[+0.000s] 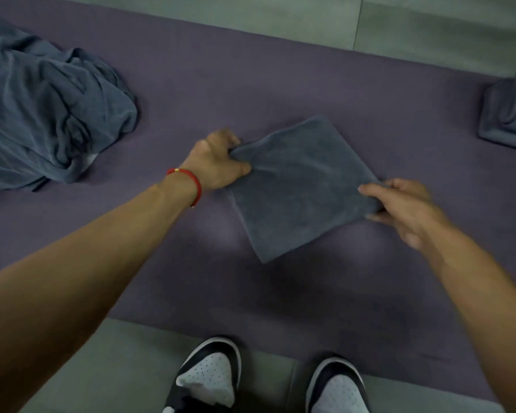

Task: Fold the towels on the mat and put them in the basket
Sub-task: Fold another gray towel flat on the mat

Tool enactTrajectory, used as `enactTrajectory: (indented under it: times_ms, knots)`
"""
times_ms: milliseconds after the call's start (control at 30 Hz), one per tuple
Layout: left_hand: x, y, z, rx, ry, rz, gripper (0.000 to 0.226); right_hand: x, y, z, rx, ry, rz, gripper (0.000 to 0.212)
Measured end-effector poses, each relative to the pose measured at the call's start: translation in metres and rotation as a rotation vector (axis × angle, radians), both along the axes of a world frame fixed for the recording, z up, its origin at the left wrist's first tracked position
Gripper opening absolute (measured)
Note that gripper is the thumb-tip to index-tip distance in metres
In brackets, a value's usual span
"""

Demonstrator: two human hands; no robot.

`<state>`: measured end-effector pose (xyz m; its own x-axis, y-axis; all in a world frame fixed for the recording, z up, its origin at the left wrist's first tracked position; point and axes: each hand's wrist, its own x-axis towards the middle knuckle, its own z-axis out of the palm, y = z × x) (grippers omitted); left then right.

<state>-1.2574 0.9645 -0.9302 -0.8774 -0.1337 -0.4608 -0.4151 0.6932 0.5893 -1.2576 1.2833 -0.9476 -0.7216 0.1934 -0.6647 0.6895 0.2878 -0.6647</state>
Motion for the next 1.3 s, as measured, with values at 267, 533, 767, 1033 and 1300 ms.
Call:
enactTrajectory:
  times_ms: [267,533,767,1033,1300]
  knots:
    - [0.039,0.088,-0.028,-0.573,0.521,-0.486,0.051,0.09,0.032,-0.011,0.695,0.266,0.357,0.046]
    - [0.066,0.085,-0.074,-0.639,0.3,-0.578,0.069,0.021,0.002,-0.049,0.873,0.501,1.111,0.073]
    - [0.069,0.08,-0.057,-0.651,0.292,-0.61,0.07,0.021,0.011,-0.043,0.805,0.566,1.16,0.075]
    - [0.131,0.073,-0.05,-0.552,0.373,-0.829,0.074,0.087,0.031,-0.038,0.706,0.804,1.213,0.071]
    - [0.112,0.072,-0.047,-0.555,0.478,-0.746,0.056,0.076,0.035,-0.035,0.645,0.709,1.147,0.081]
